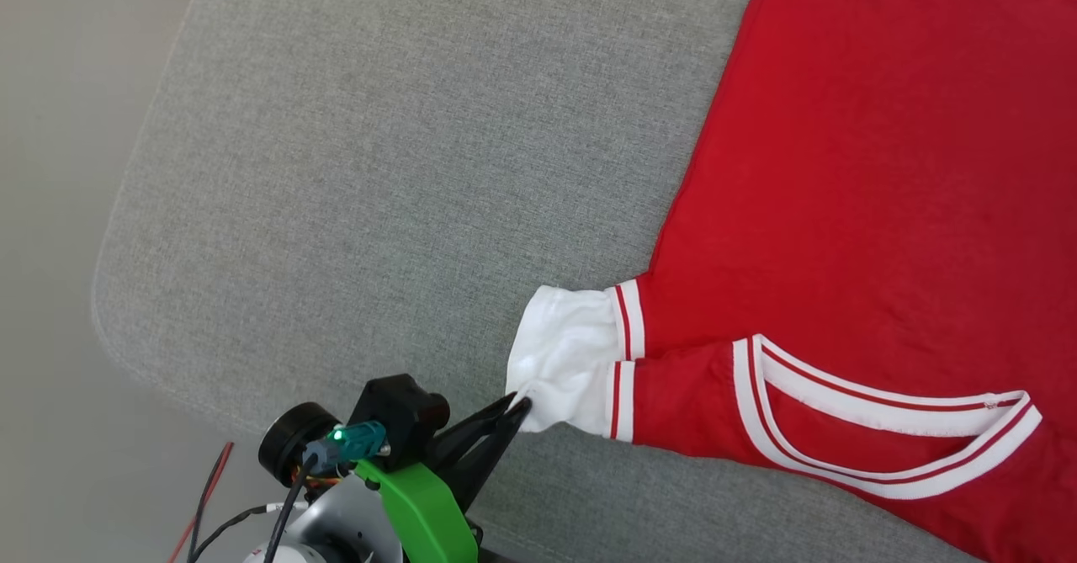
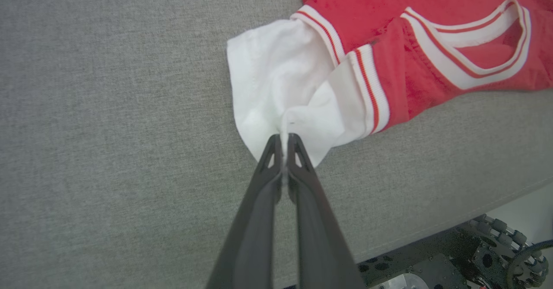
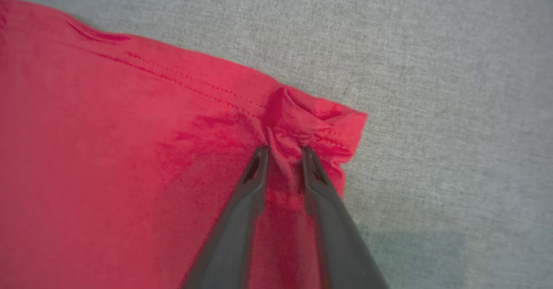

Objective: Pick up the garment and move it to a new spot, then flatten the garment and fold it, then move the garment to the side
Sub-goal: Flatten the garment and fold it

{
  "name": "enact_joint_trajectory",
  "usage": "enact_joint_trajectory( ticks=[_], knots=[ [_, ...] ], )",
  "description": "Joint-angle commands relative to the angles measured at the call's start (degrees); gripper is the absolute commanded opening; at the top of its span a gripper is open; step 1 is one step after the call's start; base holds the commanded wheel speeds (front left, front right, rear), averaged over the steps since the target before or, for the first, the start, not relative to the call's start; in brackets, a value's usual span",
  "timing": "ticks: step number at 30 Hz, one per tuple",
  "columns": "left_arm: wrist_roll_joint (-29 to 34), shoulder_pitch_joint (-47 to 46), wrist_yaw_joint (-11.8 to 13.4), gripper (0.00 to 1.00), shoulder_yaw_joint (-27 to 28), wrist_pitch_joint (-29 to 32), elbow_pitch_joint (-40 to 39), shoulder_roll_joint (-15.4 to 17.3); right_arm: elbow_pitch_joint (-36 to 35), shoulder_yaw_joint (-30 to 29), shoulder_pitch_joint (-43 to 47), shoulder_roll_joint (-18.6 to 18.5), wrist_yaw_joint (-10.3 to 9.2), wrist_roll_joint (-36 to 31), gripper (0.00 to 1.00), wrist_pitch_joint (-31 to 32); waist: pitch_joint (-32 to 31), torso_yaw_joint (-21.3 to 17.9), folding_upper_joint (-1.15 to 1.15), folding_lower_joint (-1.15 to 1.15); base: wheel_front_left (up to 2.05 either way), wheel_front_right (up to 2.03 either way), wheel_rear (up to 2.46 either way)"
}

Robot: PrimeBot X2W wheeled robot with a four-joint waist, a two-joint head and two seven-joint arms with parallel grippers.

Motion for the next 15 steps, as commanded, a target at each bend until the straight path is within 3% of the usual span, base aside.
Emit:
enact_joint_trajectory(
  ticks=[1,15],
  knots=[
    [0.3,-0.9,-0.1,0.00,0.0,-0.2,0.1,-0.1,1.2,0.8,2.9,1.2,0.01,0.3,0.00,0.4,-0.7,-0.5,0.00,-0.01,0.00,0.00,0.00],
    [-0.9,-0.3,1.7,0.00,2.0,-0.4,1.0,0.9,2.7,-0.4,12.2,1.9,0.01,1.6,0.00,-5.0,-10.0,-6.6,0.00,-0.01,0.00,0.00,0.00]
  ],
)
